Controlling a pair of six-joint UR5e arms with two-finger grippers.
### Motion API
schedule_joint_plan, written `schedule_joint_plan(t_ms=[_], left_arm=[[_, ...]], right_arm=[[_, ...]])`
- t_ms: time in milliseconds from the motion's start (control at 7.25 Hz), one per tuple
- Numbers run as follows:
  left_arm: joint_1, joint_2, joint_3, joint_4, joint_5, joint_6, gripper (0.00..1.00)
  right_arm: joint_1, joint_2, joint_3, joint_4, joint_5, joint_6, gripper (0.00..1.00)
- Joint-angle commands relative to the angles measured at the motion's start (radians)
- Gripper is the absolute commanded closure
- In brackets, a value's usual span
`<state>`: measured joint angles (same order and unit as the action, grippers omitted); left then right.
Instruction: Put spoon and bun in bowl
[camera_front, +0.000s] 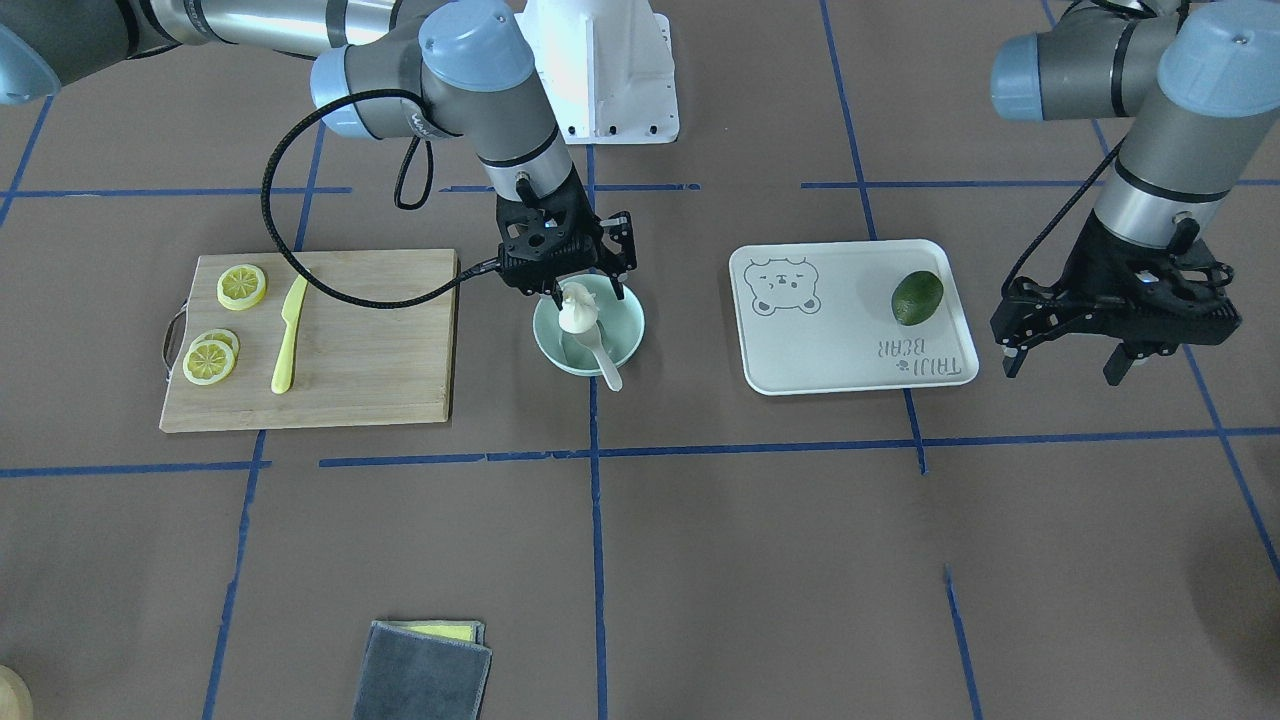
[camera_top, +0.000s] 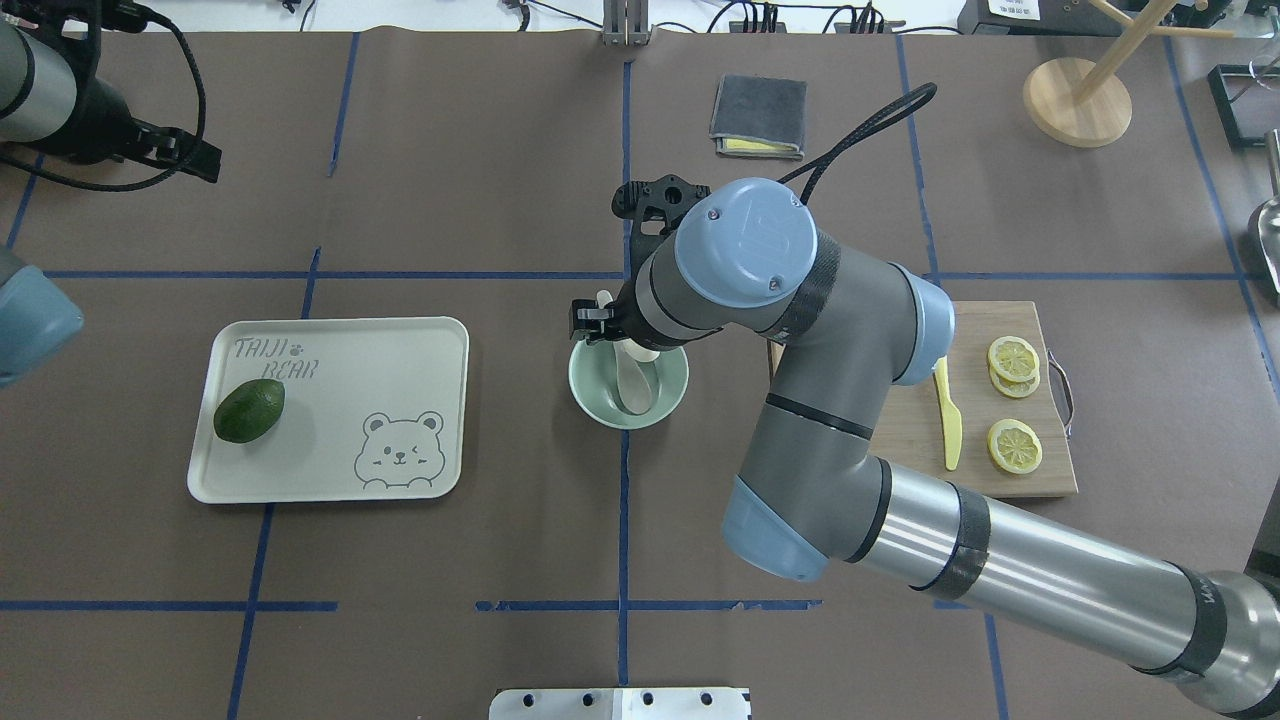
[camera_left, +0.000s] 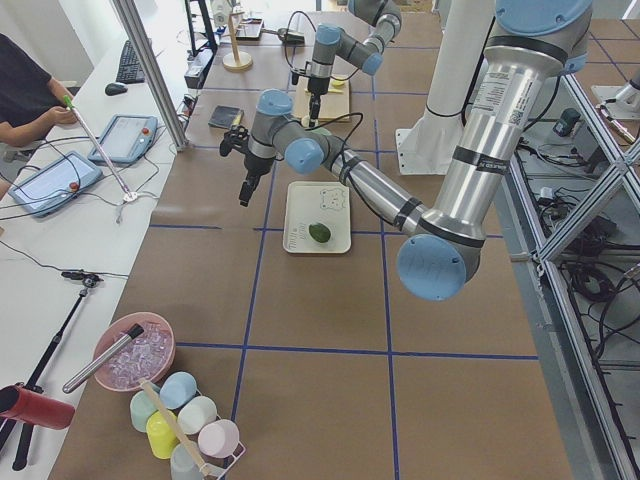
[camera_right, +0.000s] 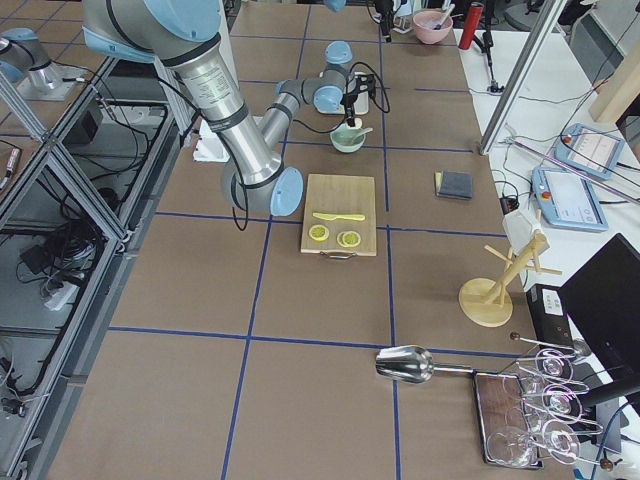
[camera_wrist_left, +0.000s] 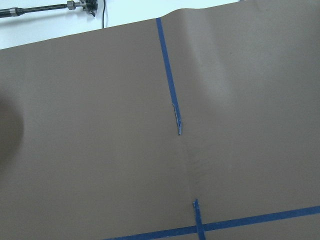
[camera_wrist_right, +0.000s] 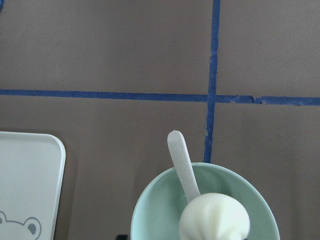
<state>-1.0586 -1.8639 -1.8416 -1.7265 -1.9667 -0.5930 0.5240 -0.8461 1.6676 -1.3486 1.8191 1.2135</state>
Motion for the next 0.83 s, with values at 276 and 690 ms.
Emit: schedule_joint_plan(t_ms=[276, 690], left_arm=[[-0.113, 0.063, 0.03, -0.008, -0.063, 0.198, 0.0], [-0.159, 0.106, 0.051, -0.01, -0.063, 0.281, 0.0]], right_arm=[[0.002, -0.001, 0.038, -0.037, -0.001, 0.003, 0.0], [0.002, 0.001, 0.04, -0.04, 0.0, 0.007, 0.0]])
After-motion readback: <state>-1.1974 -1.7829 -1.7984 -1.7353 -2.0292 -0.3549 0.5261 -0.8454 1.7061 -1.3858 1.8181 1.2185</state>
